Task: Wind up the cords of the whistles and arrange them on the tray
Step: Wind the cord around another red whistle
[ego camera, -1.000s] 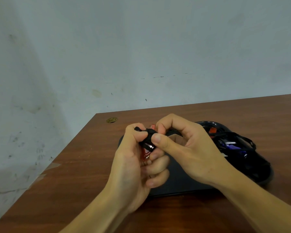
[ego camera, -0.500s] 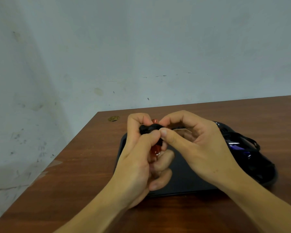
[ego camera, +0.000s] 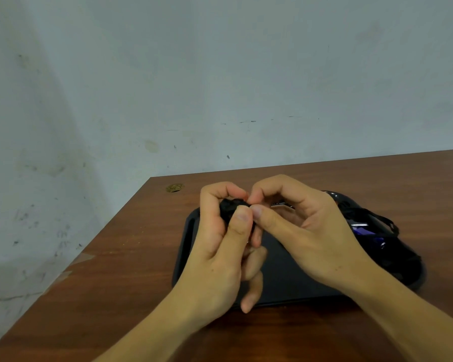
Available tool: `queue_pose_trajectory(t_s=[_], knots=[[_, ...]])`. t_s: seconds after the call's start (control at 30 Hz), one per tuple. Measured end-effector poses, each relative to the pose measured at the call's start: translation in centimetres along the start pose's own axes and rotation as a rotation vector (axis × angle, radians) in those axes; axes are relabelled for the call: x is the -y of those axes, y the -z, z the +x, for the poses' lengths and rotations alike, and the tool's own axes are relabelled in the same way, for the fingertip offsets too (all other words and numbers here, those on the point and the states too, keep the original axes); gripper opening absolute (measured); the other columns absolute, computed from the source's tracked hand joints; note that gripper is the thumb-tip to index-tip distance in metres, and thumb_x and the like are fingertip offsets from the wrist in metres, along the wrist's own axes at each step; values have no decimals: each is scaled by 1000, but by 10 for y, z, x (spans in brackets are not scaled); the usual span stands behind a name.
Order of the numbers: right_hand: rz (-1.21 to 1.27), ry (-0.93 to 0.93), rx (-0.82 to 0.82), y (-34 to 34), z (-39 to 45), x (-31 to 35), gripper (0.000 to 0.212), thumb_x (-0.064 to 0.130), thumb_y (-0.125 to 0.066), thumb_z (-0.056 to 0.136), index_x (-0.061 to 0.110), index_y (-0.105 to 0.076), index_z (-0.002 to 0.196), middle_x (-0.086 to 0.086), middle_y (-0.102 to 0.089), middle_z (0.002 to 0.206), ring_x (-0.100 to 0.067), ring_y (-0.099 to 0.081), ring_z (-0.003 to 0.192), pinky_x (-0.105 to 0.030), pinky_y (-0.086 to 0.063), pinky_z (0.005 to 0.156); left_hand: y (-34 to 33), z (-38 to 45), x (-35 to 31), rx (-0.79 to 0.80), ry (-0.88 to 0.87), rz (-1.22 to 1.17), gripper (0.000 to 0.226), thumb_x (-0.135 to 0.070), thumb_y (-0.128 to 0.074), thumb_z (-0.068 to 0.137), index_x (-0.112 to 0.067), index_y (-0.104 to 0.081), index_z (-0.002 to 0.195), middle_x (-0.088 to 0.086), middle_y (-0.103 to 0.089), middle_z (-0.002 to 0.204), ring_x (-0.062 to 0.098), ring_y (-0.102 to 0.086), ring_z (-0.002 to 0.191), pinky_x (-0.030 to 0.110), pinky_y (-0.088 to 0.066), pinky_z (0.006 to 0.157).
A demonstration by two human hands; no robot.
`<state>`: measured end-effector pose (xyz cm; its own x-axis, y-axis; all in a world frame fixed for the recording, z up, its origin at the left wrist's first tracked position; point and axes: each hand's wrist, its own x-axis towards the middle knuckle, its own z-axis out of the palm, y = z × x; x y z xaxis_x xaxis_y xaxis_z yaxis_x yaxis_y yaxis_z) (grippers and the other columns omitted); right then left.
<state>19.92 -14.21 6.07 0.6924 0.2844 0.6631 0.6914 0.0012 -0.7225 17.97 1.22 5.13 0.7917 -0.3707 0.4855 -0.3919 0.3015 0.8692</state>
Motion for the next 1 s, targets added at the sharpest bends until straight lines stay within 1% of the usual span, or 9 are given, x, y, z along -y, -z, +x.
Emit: queue_pose_trajectory(t_s=[0.13, 0.3, 0.43, 0.57, 0.67, 0.73, 0.8, 0.87, 1.0], knots=[[-45, 46, -11, -2, -1, -1, 9, 12, -59, 96, 18, -65, 100, 7, -65, 85, -23, -70, 71, -31, -55, 76, -3, -1, 0, -15, -39, -11, 7, -35, -43, 96, -29, -41, 101, 8, -41, 75, 11, -23, 35, 21, -40, 37], [-14, 42, -73, -9, -2, -8, 7, 19, -62, 96, 20, -68, 100, 5, -66, 84, -22, -68, 81, -43, -57, 80, -3, -2, -3, -14, -46, -53, 3, -32, -44, 96, -31, -42, 94, 7, -42, 75, 10, -21, 36, 18, -38, 38], [117, 28, -112, -7, -3, -3, 14, 22, -60, 92, 18, -71, 99, -8, -72, 85, -12, -72, 81, -21, -55, 79, 0, -1, -7, 37, -16, -100, 10, -33, -44, 99, -29, -42, 90, 7, -40, 76, 9, -19, 36, 17, -38, 38], [342, -134, -176, -3, -2, -7, 22, 28, -63, 91, 18, -66, 110, -1, -73, 97, -14, -70, 95, -22, -54, 76, 3, -1, -8, 217, 17, -150, 7, -29, -42, 102, -28, -41, 95, 12, -38, 80, 10, -20, 37, 21, -41, 39], [336, -205, -35, -5, -5, -8, 30, 31, -50, 95, 18, -66, 117, -3, -72, 100, -14, -67, 69, -21, -53, 70, 4, -2, -7, 307, 23, -162, 5, -25, -39, 102, -30, -42, 101, 16, -37, 81, 11, -21, 38, 23, -43, 40], [279, -216, 30, -7, -6, -9, 33, 35, -45, 99, 22, -68, 119, -19, -69, 101, -14, -63, 62, -28, -52, 72, 7, -1, -6, 325, 18, -166, 17, -24, -40, 102, -37, -43, 112, 16, -42, 82, 11, -25, 38, 25, -46, 41], [268, -216, 45, -6, -7, -10, 37, 36, -41, 100, 24, -70, 120, -25, -68, 108, -19, -69, 81, -36, -54, 83, 10, 1, -5, 307, 14, -159, 37, -21, -45, 100, -47, -40, 126, 17, -45, 82, 11, -29, 38, 28, -48, 42], [306, -222, 15, -5, -6, -10, 41, 34, -36, 99, 21, -70, 118, -11, -71, 118, -21, -67, 110, -43, -53, 97, 14, 2, -5, 263, 9, -102, 52, -20, -49, 99, -55, -33, 134, 19, -44, 78, 14, -26, 39, 28, -48, 44], [329, -212, -44, 1, -3, -9, 42, 33, -37, 96, 17, -68, 118, -5, -71, 120, -17, -64, 118, -39, -54, 94, 17, 4, -4, 209, 23, 4, 62, -20, -58, 94, -58, -31, 135, 26, -35, 67, 18, -24, 41, 30, -48, 43]])
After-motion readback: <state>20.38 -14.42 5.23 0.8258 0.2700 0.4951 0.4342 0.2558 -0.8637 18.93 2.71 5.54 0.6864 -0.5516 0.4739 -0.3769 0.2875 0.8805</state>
